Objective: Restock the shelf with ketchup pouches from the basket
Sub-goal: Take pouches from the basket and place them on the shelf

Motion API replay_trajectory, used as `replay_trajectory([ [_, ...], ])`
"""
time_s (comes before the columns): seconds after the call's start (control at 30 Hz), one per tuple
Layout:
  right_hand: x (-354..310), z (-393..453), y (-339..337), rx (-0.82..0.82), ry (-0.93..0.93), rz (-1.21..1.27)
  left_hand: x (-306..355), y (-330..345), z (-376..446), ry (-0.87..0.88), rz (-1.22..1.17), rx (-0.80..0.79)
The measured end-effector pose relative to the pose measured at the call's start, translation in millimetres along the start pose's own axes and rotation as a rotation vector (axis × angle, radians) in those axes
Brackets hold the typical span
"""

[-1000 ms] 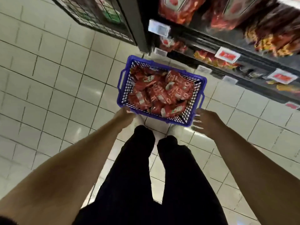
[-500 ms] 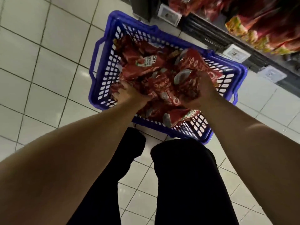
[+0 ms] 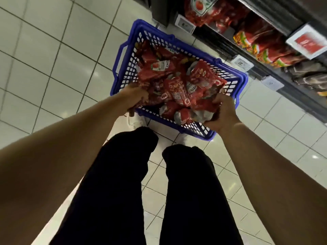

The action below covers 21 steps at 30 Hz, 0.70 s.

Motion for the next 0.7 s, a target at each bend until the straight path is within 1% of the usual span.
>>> replay_trajectory([
  [0.07,11,-48,3,-0.036,-0.017,-0.175,9,-11,-52,-0.052,-0.087,-0.140],
  [0.13,17,-98,10,-0.135,-0.051,-0.344,24,-24,-104,-0.083,-0.192,-0.276],
  [0.2,16,-153,25,-0.277,-0.172,-0.497,46,-37,-163,-0.073,-0.292,-0.428],
  [0.23,14,-181,31,-0.310,-0.252,-0.595,60,-42,-194,-0.061,-0.320,-0.520],
  [0.3,4,-233,44,-0.301,-0.401,-0.756,91,-52,-247,-0.039,-0.336,-0.689],
  [0.33,-2,-260,48,-0.304,-0.442,-0.779,107,-56,-274,-0.023,-0.317,-0.745],
  [0.4,-12,-303,47,-0.341,-0.446,-0.732,136,-63,-317,0.013,-0.261,-0.786],
  [0.43,-18,-323,45,-0.364,-0.426,-0.691,153,-64,-338,0.045,-0.232,-0.772],
  [0.53,-26,-374,45,-0.500,-0.408,-0.563,196,-62,-391,0.242,-0.282,-0.659],
  [0.57,-29,-388,45,-0.520,-0.421,-0.514,206,-60,-408,0.282,-0.318,-0.678],
  [0.63,-32,-412,47,-0.521,-0.455,-0.425,222,-54,-439,0.337,-0.381,-0.770],
  [0.67,-35,-425,49,-0.535,-0.471,-0.385,232,-48,-455,0.397,-0.393,-0.797],
  [0.7,-37,-438,51,-0.546,-0.491,-0.351,239,-43,-469,0.473,-0.380,-0.780],
])
Point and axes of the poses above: each hand's wrist, its own z-axis towards the middle knuckle, its own y-axis out of the palm, x = y × z, the point moved 4 cm from there along z, towards the middle knuckle, and after that the axes turned 5 degrees about y, right-handed, at the moved point
